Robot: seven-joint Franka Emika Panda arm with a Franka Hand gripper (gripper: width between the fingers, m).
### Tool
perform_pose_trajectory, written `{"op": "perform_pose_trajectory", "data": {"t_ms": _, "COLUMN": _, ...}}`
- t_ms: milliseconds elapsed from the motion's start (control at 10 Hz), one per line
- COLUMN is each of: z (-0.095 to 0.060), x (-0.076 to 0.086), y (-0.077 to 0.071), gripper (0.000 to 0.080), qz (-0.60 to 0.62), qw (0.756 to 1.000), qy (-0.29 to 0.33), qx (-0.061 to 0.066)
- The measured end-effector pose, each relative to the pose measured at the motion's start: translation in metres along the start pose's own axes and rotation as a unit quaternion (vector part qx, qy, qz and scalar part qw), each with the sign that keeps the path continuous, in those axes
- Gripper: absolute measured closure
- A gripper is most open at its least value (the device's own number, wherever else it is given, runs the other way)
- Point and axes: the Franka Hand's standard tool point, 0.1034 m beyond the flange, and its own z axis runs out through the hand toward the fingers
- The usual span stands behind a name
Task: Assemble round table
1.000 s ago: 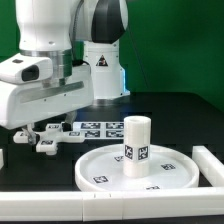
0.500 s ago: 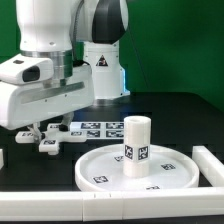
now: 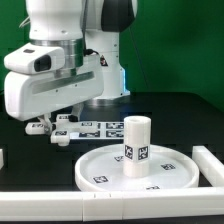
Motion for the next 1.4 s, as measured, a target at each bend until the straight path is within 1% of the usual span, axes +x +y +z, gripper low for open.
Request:
{"op": "perform_pose_trajectory", "data": {"t_ms": 100, "z": -0.014, "x": 0.015, "y": -0.012, "gripper": 0.0357, "qz": 0.011, "qw": 1.000, "qy": 0.000, "qx": 0.002}}
{"op": "perform_pose_trajectory", "data": {"t_ms": 300, "z": -0.046, "x": 0.053, "y": -0.043, "gripper": 0.0357, "qz": 0.042, "qw": 0.999, "qy": 0.001, "qx": 0.002}}
{"op": "perform_pose_trajectory", "data": {"t_ms": 400, "z": -0.057, "x": 0.071, "y": -0.055, "gripper": 0.0357, "qz": 0.057, "qw": 0.998, "qy": -0.003, "qx": 0.005}}
{"op": "perform_pose_trajectory", "data": {"t_ms": 500, "z": -0.063, "x": 0.085, "y": -0.060, "gripper": 0.0357, "qz": 0.064, "qw": 0.998, "qy": 0.003, "qx": 0.001}}
{"op": "perform_pose_trajectory", "data": {"t_ms": 600, "z": -0.063, "x": 0.091, "y": -0.063, "gripper": 0.0357, "qz": 0.064, "qw": 0.998, "qy": 0.005, "qx": 0.000}}
{"op": "perform_pose_trajectory", "data": {"t_ms": 700, "z": -0.061, "x": 0.087, "y": -0.062, "gripper": 0.0357, "qz": 0.061, "qw": 0.998, "qy": 0.003, "qx": 0.001}}
{"op": "perform_pose_trajectory", "data": {"t_ms": 800, "z": -0.061, "x": 0.087, "y": -0.061, "gripper": 0.0357, "qz": 0.062, "qw": 0.998, "qy": 0.003, "qx": 0.002}}
{"op": "perform_pose_trajectory", "data": {"t_ms": 900, "z": -0.061, "x": 0.087, "y": -0.062, "gripper": 0.0357, "qz": 0.062, "qw": 0.998, "qy": 0.003, "qx": 0.001}}
{"op": "perform_pose_trajectory", "data": {"t_ms": 1000, "z": -0.064, "x": 0.091, "y": -0.059, "gripper": 0.0357, "qz": 0.059, "qw": 0.998, "qy": 0.006, "qx": -0.001}}
{"op": "perform_pose_trajectory", "data": {"t_ms": 1100, "z": -0.078, "x": 0.112, "y": -0.046, "gripper": 0.0357, "qz": 0.041, "qw": 0.999, "qy": 0.023, "qx": -0.014}}
{"op": "perform_pose_trajectory", "data": {"t_ms": 1200, "z": -0.087, "x": 0.128, "y": -0.036, "gripper": 0.0357, "qz": 0.028, "qw": 0.999, "qy": 0.029, "qx": -0.020}}
{"op": "perform_pose_trajectory", "data": {"t_ms": 1300, "z": -0.095, "x": 0.138, "y": -0.030, "gripper": 0.0357, "qz": 0.017, "qw": 0.999, "qy": 0.034, "qx": -0.023}}
{"op": "perform_pose_trajectory", "data": {"t_ms": 1400, "z": -0.090, "x": 0.134, "y": -0.032, "gripper": 0.0357, "qz": 0.019, "qw": 0.999, "qy": 0.033, "qx": -0.022}}
